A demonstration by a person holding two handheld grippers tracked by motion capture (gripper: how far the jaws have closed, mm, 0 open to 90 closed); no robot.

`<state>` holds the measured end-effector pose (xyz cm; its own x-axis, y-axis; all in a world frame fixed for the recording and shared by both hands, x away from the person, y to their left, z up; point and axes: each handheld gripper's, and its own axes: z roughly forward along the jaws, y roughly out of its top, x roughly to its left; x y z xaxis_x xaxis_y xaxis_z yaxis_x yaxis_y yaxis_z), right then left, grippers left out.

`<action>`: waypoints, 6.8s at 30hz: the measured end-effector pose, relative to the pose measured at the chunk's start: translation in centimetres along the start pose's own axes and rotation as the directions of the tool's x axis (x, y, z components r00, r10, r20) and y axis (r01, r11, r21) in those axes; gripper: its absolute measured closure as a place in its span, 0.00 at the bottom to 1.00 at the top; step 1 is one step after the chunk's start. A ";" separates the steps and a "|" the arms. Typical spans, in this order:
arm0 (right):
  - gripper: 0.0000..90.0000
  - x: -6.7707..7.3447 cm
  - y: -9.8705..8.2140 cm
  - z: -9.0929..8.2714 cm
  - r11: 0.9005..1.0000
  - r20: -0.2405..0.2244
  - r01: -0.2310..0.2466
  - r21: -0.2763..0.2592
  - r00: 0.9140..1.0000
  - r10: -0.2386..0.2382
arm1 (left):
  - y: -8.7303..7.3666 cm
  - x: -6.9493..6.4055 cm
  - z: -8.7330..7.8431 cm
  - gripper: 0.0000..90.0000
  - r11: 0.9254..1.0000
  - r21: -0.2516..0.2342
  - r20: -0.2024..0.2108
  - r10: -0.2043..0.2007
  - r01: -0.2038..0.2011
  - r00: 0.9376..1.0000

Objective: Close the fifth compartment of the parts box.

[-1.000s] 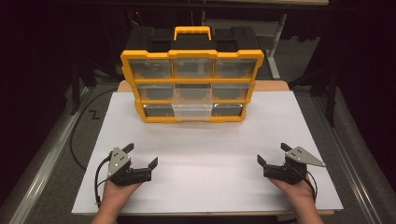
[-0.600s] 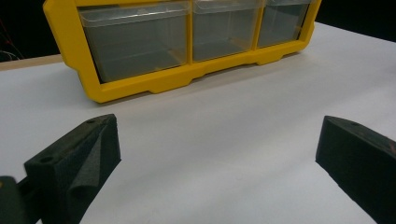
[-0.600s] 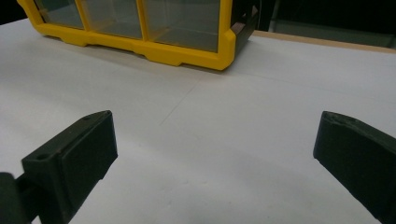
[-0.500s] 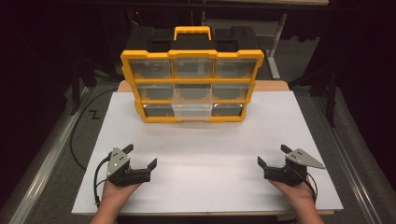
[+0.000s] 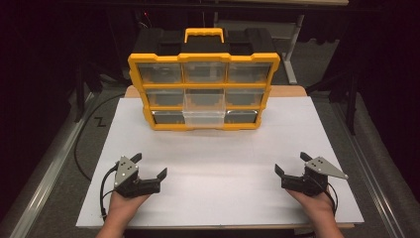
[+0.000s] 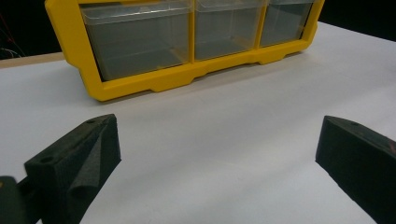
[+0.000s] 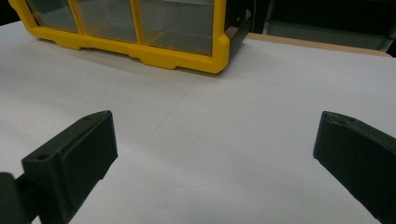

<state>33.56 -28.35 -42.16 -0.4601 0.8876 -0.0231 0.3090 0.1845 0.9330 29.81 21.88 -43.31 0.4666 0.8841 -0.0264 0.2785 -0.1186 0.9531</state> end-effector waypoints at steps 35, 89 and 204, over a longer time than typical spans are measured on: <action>0.01 0.6 0.0 0.4 0.999 -0.019 0.033 0.020 0.999 -0.033 | 0.1 0.1 -0.2 0.12 1.000 -0.015 0.005 -0.009 0.009 1.000; 0.01 0.6 -0.1 0.6 0.998 -0.031 0.052 0.032 0.998 -0.051 | 0.5 -0.1 -0.5 0.99 0.999 -0.045 0.035 -0.030 0.031 0.999; 0.01 0.4 0.0 0.0 0.999 -0.026 0.042 0.002 0.999 -0.042 | 14.2 -3.8 14.5 1.00 0.996 -0.075 -0.018 -0.039 0.038 0.999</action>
<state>33.41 -27.95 -42.17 -0.4943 0.8677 -0.0529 0.2914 0.2227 0.9303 44.20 10.28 -34.07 0.4401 0.8961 -0.0581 0.2324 -0.0511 0.9713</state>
